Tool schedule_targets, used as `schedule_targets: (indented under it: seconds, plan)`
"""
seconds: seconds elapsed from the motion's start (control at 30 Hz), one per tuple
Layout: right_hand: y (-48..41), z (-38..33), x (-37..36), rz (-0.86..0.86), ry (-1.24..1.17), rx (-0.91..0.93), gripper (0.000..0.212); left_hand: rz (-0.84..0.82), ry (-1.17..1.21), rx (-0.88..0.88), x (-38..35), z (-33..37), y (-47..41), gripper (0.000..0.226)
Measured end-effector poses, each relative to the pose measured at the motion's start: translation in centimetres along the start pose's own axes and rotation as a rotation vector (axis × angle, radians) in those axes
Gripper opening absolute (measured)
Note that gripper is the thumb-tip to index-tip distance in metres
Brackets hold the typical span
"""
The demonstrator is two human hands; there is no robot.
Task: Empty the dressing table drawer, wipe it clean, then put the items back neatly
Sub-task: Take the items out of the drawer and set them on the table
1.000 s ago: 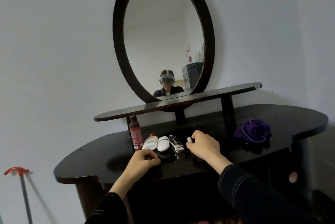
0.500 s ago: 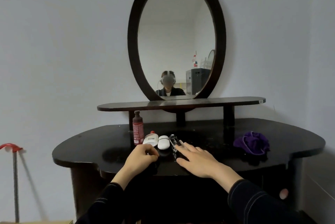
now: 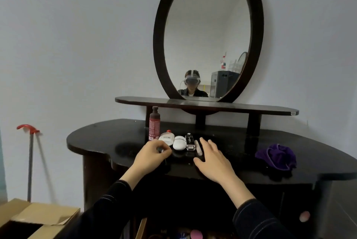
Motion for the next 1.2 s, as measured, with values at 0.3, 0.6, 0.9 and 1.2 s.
schedule_targets:
  seconds: [0.3, 0.6, 0.9, 1.2]
  plan:
    - [15.3, 5.3, -2.1, 0.724, -0.056, 0.346, 0.041, 0.439, -0.002, -0.251, -1.1, -0.6, 14.8, 0.012]
    - [22.9, 18.2, -15.5, -0.187, -0.019, -0.437, 0.018, -0.856, -0.254, 0.162, -14.4, -11.0, 26.9, 0.020]
    - [17.5, 15.1, -22.4, -0.268, 0.053, -0.130, 0.040, -0.775, -0.253, 0.136, -15.7, -12.2, 26.9, 0.019]
    - [15.5, 14.8, -25.3, -0.264, 0.206, -0.019, 0.035, -0.753, -0.261, 0.098, -15.3, -11.2, 26.6, 0.020]
Point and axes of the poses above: each hand's wrist, its own y-axis away from the middle knuckle, its own x-axis out of the back of the hand, z = x × y, the point moved 3 cm from there along -y, towards the middle knuckle, and after that the axes turned 12 degrees about z, right-handed, at the moved point
